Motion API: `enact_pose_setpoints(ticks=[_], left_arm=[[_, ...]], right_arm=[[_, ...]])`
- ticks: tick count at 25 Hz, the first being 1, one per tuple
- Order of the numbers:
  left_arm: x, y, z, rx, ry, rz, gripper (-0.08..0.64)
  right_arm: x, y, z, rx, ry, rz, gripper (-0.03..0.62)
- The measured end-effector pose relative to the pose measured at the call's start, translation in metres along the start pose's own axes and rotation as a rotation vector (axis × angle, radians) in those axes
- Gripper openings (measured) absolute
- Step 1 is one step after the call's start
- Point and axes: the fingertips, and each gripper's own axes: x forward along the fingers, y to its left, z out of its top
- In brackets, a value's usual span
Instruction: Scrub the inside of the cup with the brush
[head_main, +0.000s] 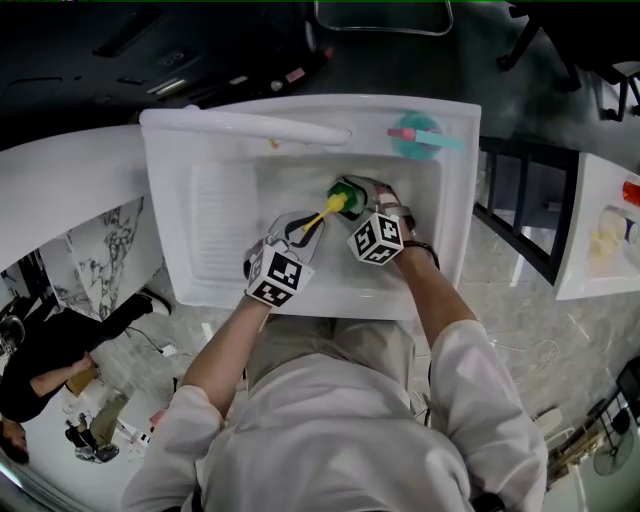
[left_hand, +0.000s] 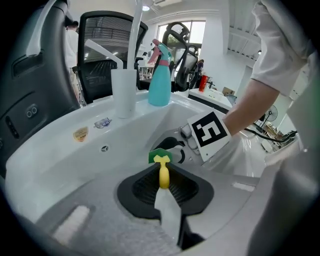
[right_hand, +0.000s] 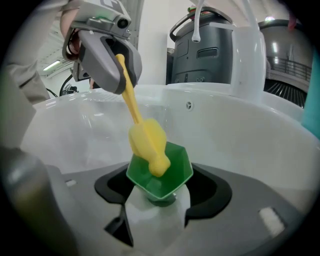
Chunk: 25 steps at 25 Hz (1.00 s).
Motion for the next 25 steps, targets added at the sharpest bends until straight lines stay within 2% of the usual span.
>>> enact_pose_setpoints(ticks=[5, 12, 15, 25], left_arm=[[0.016, -0.002, -0.006, 0.072, 0.082, -0.008, 0.038], [0.04, -0.014, -0.006, 0.254, 0.216, -0.064, 0.038], [0.046, -0.017, -0.001, 0.324, 0.237, -0.082, 0.038], [0.06, -0.016, 0.023, 0.441, 0.253, -0.116, 0.038]], right_arm=[[-0.001, 0.0, 0.0, -0.004, 0.004, -0.001, 0.305], [0.0, 0.0, 0.0, -0.007, 0.011, -0.008, 0.305], [0.0, 0.0, 0.0, -0.003, 0.01, -0.011, 0.305], [0.0, 0.0, 0.0, -0.002, 0.008, -0.013, 0.304]])
